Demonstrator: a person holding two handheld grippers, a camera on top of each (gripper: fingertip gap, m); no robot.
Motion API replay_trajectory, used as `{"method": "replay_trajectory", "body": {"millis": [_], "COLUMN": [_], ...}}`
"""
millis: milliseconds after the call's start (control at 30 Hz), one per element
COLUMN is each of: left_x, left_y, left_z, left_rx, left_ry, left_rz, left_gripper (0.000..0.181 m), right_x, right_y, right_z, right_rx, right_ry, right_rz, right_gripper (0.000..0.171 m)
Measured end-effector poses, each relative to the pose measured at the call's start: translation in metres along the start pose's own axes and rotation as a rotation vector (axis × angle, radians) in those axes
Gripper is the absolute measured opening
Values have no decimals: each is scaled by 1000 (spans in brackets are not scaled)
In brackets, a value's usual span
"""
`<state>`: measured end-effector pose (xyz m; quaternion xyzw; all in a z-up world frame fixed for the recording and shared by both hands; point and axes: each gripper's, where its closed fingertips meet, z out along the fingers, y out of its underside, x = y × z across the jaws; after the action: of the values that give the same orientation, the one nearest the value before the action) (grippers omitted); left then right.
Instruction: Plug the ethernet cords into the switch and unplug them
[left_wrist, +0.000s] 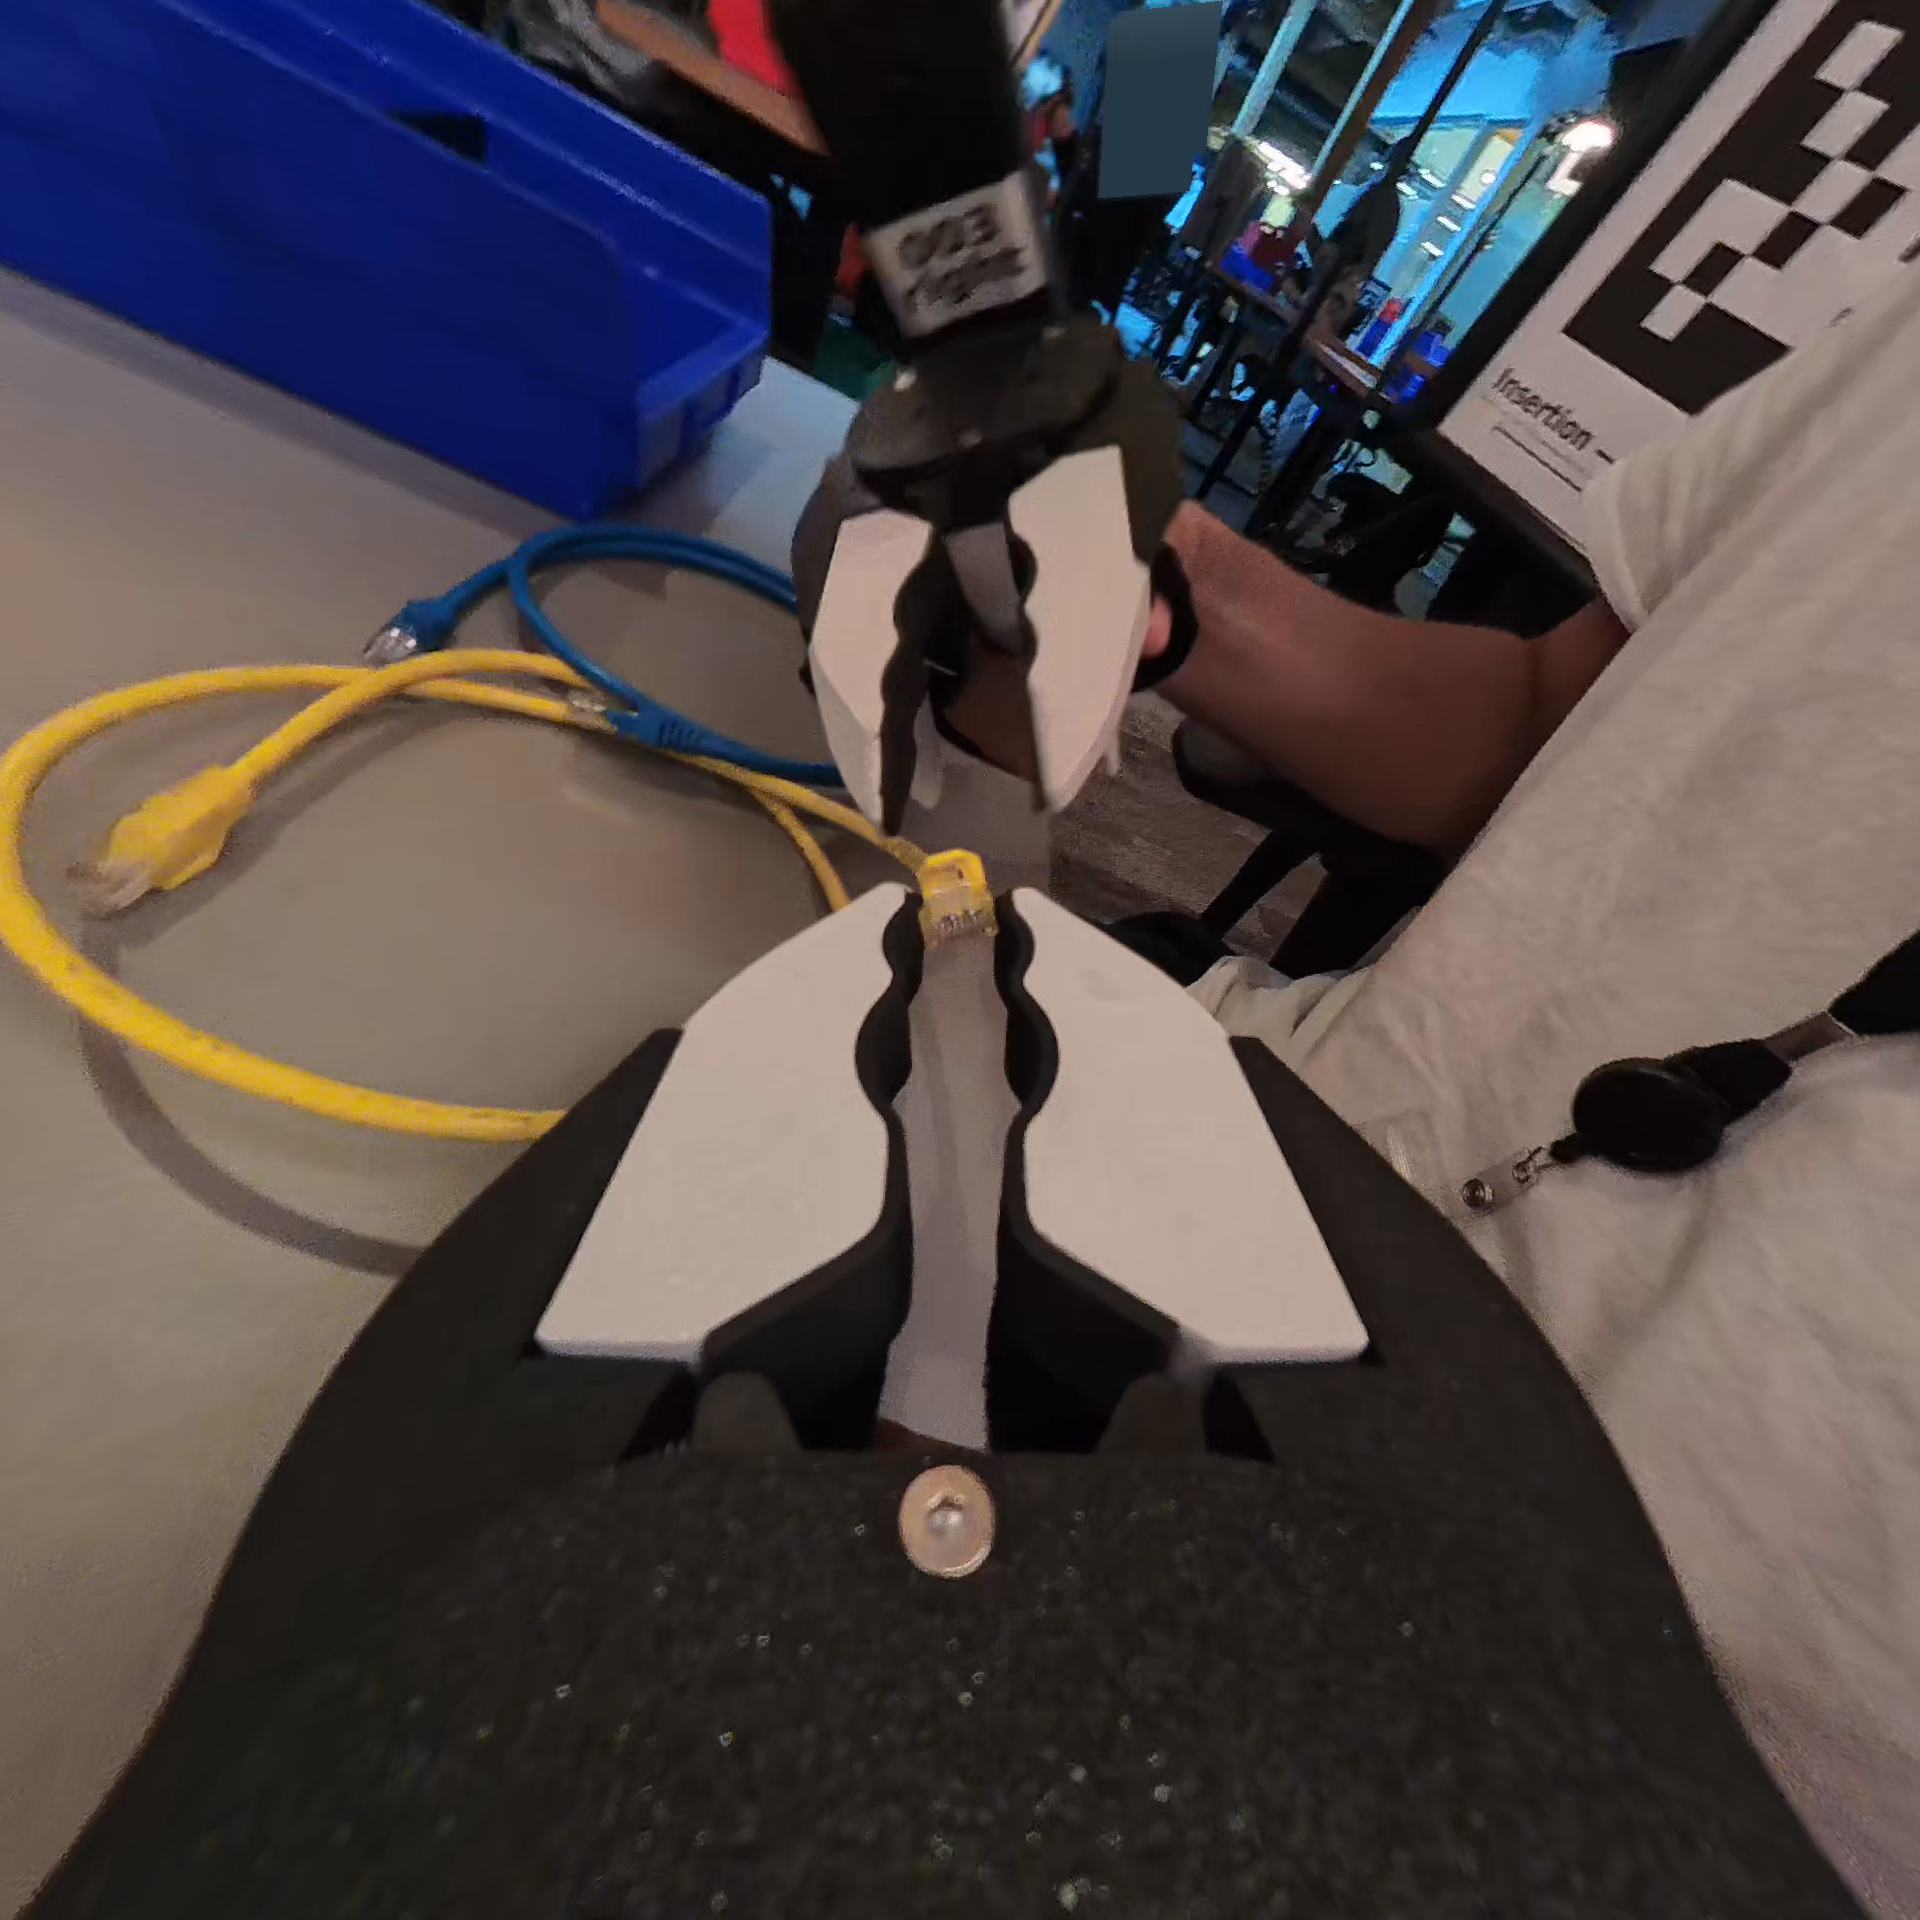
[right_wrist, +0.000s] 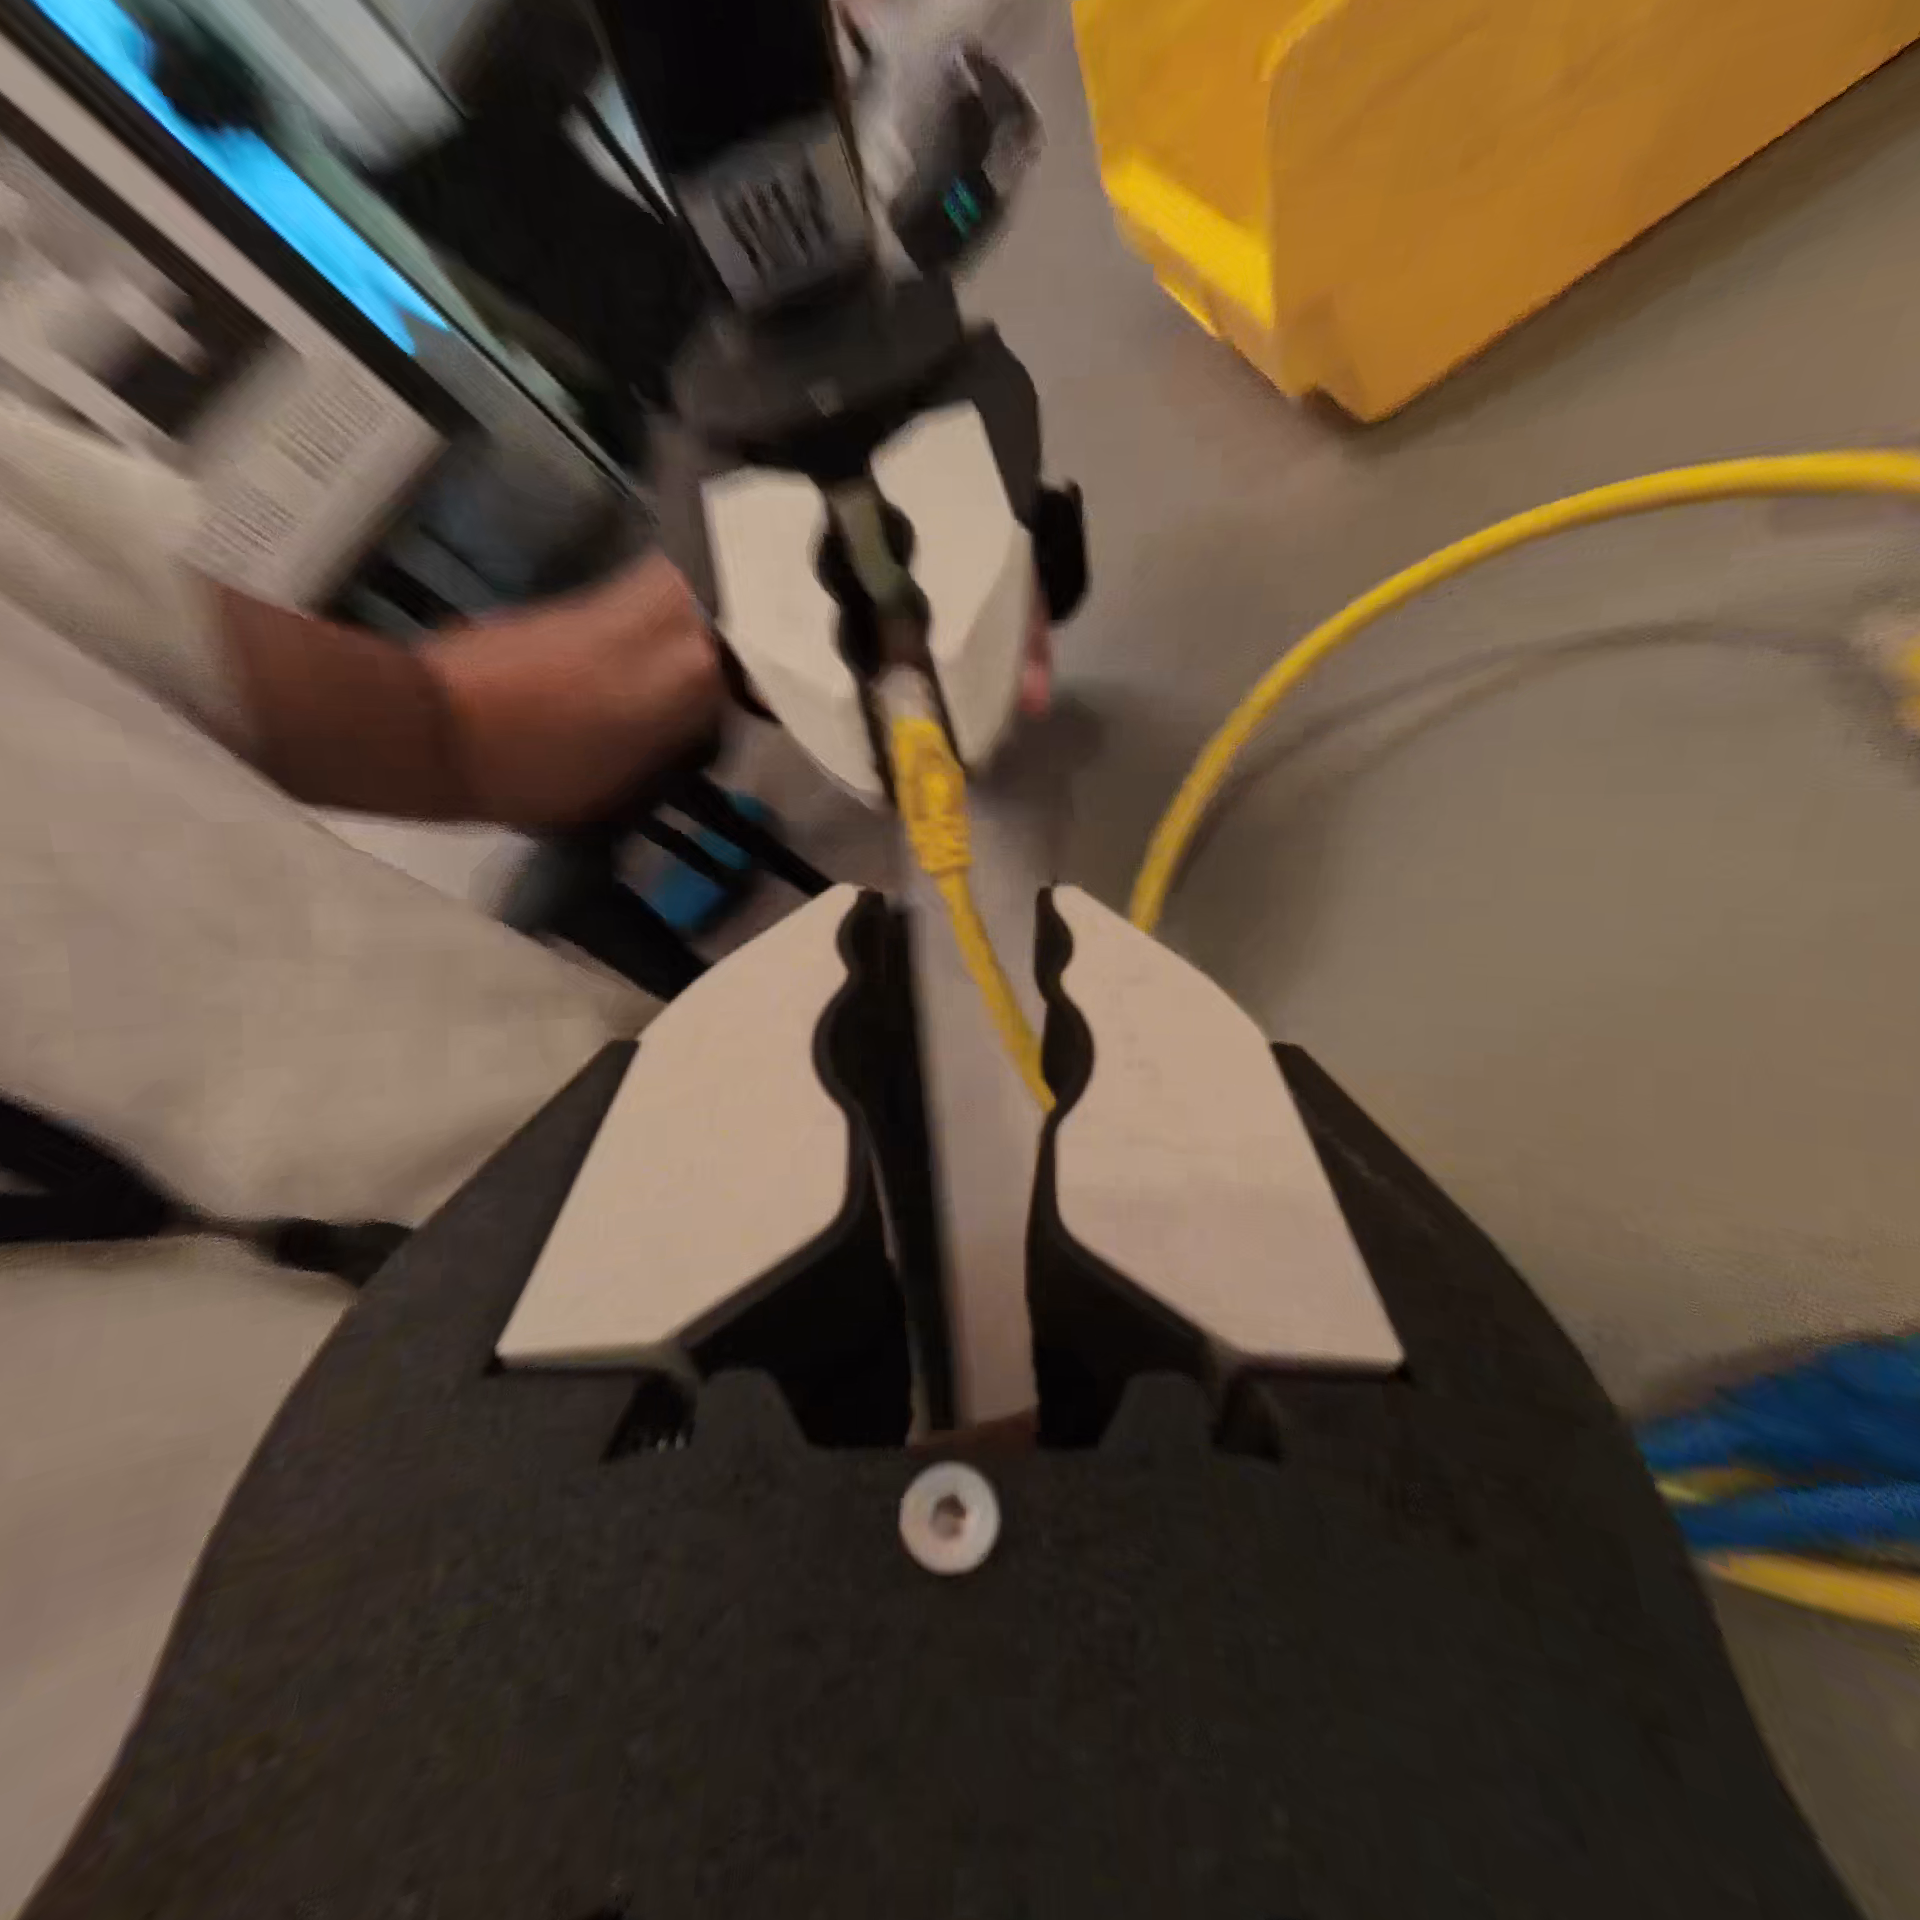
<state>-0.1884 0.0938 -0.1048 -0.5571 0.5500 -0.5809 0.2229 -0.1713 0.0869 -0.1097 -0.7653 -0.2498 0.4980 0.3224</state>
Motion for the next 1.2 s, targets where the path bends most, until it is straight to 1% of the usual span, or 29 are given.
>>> {"method": "replay_trajectory", "body": {"millis": [33,67,133,167,300,400,467,533,600,700,767,800,867,900,967,1033,1133,1200], "left_x": [3,6,11,13,16,18,19,20,21,24,26,28,31,33,33,29,14,-7], "left_y": [-1,-2,-6,-7,-8,-9,-12,-11,-10,-11,-11,-11,-11,-11,-12,-14,-12,-18], "left_z": [0,1,2,3,5,6,6,8,9,9,11,12,14,15,15,15,15,10], "left_rx": [10,21,50,58,70,77,95,81,72,80,84,84,79,80,86,94,82,129], "left_ry": [12,26,60,74,87,82,80,74,71,80,94,101,109,109,103,85,20,-115], "left_rz": [15,26,31,34,51,54,56,66,83,93,101,108,126,130,129,107,38,24], "left_gripper": [13,13,13,13,13,13,13,13,13,13,12,12,12,12,13,13,17,35], "right_x": [-11,-16,-14,-13,-20,-20,-23,-26,-22,-21,-14,-15,-21,-26,-28,-26,-16,-9], "right_y": [-3,-3,5,9,13,8,0,-5,-12,0,12,16,20,20,19,16,16,12], "right_z": [-3,-5,-5,-3,-2,-4,-8,-15,-24,-21,-13,-9,-6,-7,-8,-10,-9,-14], "right_rx": [55,87,82,68,76,108,143,150,170,88,19,4,-5,1,4,19,0,2], "right_ry": [-96,-149,-136,-136,-212,-203,-184,-151,-86,-36,-14,-33,-92,-128,-148,-142,-64,3], "right_rz": [80,111,86,53,0,-36,-77,-139,-173,-247,-250,-243,-235,-246,-247,-250,-276,-297], "right_gripper": [34,33,32,27,23,19,21,28,27,27,28,27,20,6,6,6,6,6]}}
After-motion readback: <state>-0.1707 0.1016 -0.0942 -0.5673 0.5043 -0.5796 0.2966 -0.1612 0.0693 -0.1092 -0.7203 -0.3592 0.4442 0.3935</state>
